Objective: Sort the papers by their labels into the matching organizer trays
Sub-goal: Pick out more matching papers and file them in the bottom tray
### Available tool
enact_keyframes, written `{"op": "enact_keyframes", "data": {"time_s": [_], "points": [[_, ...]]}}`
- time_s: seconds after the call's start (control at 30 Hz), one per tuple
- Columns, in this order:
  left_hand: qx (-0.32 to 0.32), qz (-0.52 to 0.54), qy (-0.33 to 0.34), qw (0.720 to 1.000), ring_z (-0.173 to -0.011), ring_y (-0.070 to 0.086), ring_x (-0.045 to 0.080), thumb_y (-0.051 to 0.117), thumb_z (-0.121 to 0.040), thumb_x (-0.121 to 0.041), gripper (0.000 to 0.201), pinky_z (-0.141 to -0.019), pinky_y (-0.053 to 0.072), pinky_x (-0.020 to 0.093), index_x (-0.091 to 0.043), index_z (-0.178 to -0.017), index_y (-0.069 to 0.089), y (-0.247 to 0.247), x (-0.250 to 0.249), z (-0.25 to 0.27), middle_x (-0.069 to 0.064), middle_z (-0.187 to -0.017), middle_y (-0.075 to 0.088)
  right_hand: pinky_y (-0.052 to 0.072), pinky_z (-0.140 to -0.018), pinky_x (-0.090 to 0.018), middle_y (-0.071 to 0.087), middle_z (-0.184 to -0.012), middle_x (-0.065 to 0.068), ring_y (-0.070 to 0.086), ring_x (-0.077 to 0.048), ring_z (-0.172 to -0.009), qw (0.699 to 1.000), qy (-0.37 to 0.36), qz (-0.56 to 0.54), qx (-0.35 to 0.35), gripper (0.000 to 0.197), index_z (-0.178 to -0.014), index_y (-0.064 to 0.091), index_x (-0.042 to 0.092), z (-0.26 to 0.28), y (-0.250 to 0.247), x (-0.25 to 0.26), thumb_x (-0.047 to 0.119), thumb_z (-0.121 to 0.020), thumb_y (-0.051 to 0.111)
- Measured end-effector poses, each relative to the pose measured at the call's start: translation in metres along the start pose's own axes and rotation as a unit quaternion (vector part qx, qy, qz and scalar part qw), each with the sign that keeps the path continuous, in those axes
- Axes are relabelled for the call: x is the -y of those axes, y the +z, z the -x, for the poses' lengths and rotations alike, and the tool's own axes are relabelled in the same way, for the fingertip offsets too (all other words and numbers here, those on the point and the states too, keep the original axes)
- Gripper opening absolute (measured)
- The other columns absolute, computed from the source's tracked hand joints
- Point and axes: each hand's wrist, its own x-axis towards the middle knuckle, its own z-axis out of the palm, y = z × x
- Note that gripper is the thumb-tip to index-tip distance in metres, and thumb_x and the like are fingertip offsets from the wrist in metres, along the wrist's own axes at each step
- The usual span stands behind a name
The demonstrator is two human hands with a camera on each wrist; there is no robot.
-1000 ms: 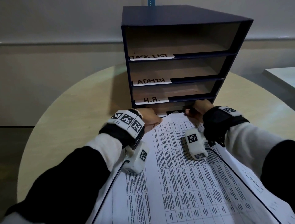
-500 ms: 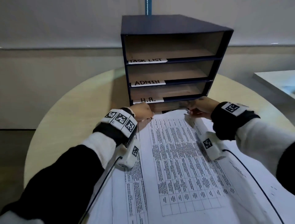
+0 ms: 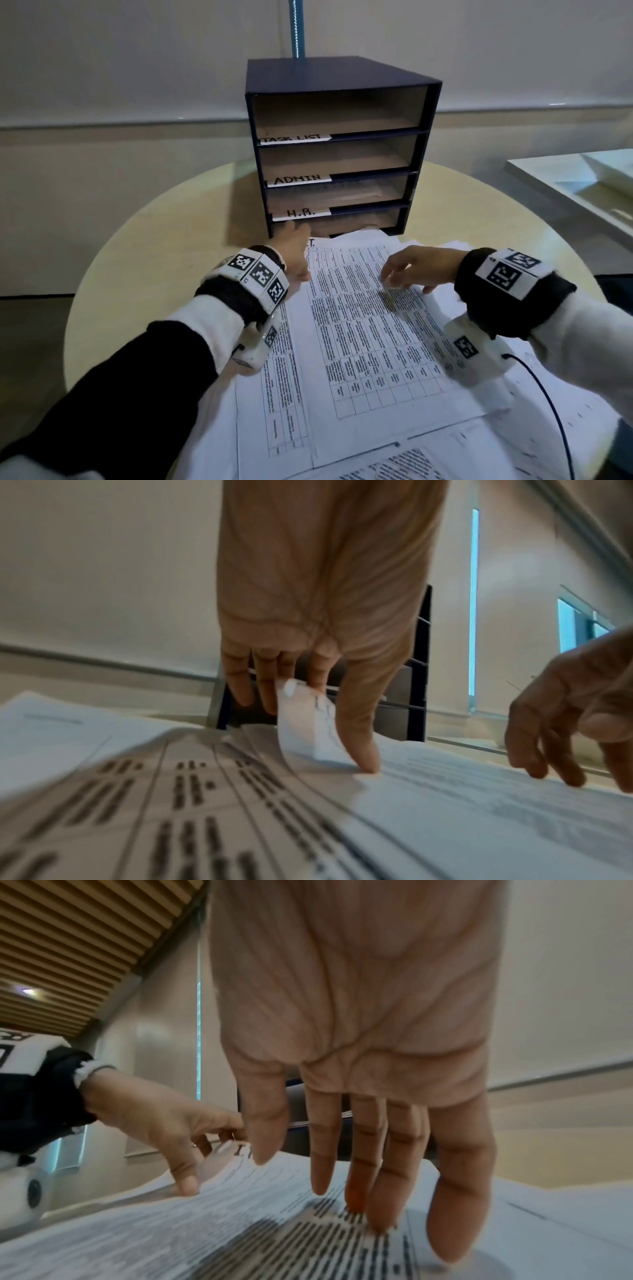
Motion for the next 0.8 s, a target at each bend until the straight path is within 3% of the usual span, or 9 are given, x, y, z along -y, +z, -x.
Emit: {"op": "enact_keyframes", "data": {"time_s": [0.13, 0.2, 0.27, 0.33, 0.43, 0.5, 0.63, 0.73, 0.8], "points": [[0.017, 0.042, 0.067, 0.997, -0.104, 0.055, 0.021, 0.066, -0.084, -0.015, 0.036, -0.079, 0.039, 0.021, -0.008, -0.119, 0.060, -0.003, -0.003, 0.008, 0.007, -0.120, 0.060, 0.054, -0.084, -0.034, 0.038, -0.136, -0.004, 0.049, -0.023, -0.113, 0.999, 0.027, -0.008, -0.037, 0.053, -0.138, 0.036, 0.024, 0.002, 0.002, -0.007, 0.030, -0.090, 0.058], [0.059, 0.077, 0.107, 0.990, -0.087, 0.055, 0.015, 0.062, -0.087, -0.016, 0.023, -0.072, 0.039, 0.020, -0.008, -0.109, 0.065, -0.003, -0.005, 0.012, 0.007, -0.106, 0.065, 0.053, -0.079, -0.023, 0.027, -0.145, -0.007, 0.045, -0.027, -0.121, 0.998, 0.007, 0.013, -0.059, 0.073, -0.144, 0.022, 0.026, 0.003, 0.000, -0.010, 0.032, -0.085, 0.064], [0.080, 0.090, 0.146, 0.982, -0.071, 0.052, 0.012, 0.057, -0.091, -0.016, 0.014, -0.063, 0.040, 0.019, -0.007, -0.097, 0.065, 0.001, -0.011, 0.016, 0.006, -0.085, 0.064, 0.045, -0.093, -0.025, 0.019, -0.151, -0.006, 0.036, -0.027, -0.131, 0.995, -0.037, 0.030, -0.082, 0.088, -0.146, 0.017, 0.027, 0.003, 0.001, -0.011, 0.031, -0.078, 0.072], [0.103, 0.110, 0.166, 0.974, -0.058, 0.043, 0.011, 0.054, -0.093, -0.016, 0.017, -0.056, 0.035, 0.017, -0.002, -0.088, 0.063, 0.005, -0.017, 0.019, 0.001, -0.067, 0.051, 0.031, -0.109, -0.042, 0.020, -0.152, 0.000, 0.027, -0.025, -0.136, 0.992, -0.057, 0.060, -0.098, 0.089, -0.143, 0.026, 0.030, 0.003, 0.005, -0.010, 0.032, -0.070, 0.078], [0.116, 0.147, 0.176, 0.966, -0.045, 0.038, 0.002, 0.052, -0.094, -0.023, 0.024, -0.051, 0.030, 0.017, -0.007, -0.079, 0.062, 0.010, -0.024, 0.019, -0.003, -0.056, 0.042, 0.019, -0.108, -0.055, 0.047, -0.130, 0.002, 0.030, -0.020, -0.131, 0.978, -0.029, 0.150, -0.141, 0.055, -0.119, 0.051, 0.026, 0.004, 0.011, -0.007, 0.035, -0.071, 0.077], [0.071, 0.198, 0.144, 0.967, -0.056, 0.051, -0.006, 0.048, -0.096, -0.029, 0.028, -0.052, 0.036, 0.010, -0.011, -0.086, 0.068, 0.010, -0.022, 0.017, -0.003, -0.067, 0.058, 0.014, -0.108, -0.055, 0.055, -0.102, 0.002, 0.039, -0.020, -0.121, 0.970, -0.024, 0.183, -0.156, 0.029, -0.091, 0.053, 0.022, 0.005, 0.011, -0.006, 0.033, -0.074, 0.074], [-0.008, 0.245, 0.052, 0.968, -0.107, 0.058, 0.020, 0.044, -0.098, -0.026, 0.031, -0.091, 0.043, 0.029, -0.006, -0.111, 0.063, 0.008, -0.007, 0.008, 0.009, -0.122, 0.060, 0.024, -0.100, -0.043, 0.051, -0.073, 0.011, 0.044, -0.019, -0.090, 0.964, -0.043, 0.211, -0.158, 0.031, -0.065, 0.044, 0.024, 0.006, 0.011, -0.008, 0.034, -0.078, 0.070], [0.012, 0.116, 0.024, 0.993, -0.104, 0.048, 0.018, 0.048, -0.096, -0.029, 0.021, -0.087, 0.037, 0.026, -0.012, -0.106, 0.052, 0.008, 0.006, -0.001, 0.008, -0.113, 0.050, 0.026, -0.095, -0.039, 0.058, -0.084, 0.006, 0.048, -0.018, -0.093, 0.960, -0.059, 0.223, -0.161, 0.013, -0.074, 0.054, 0.029, 0.004, 0.017, -0.009, 0.032, -0.084, 0.060], [0.044, 0.077, 0.006, 0.996, -0.100, 0.042, 0.017, 0.055, -0.092, -0.034, 0.030, -0.084, 0.035, 0.027, -0.013, -0.110, 0.047, 0.009, 0.009, -0.005, 0.006, -0.114, 0.046, 0.025, -0.093, -0.039, 0.056, -0.081, 0.007, 0.045, -0.016, -0.089, 0.963, -0.063, 0.215, -0.148, 0.022, -0.064, 0.050, 0.031, 0.002, 0.021, -0.008, 0.029, -0.085, 0.057]]}}
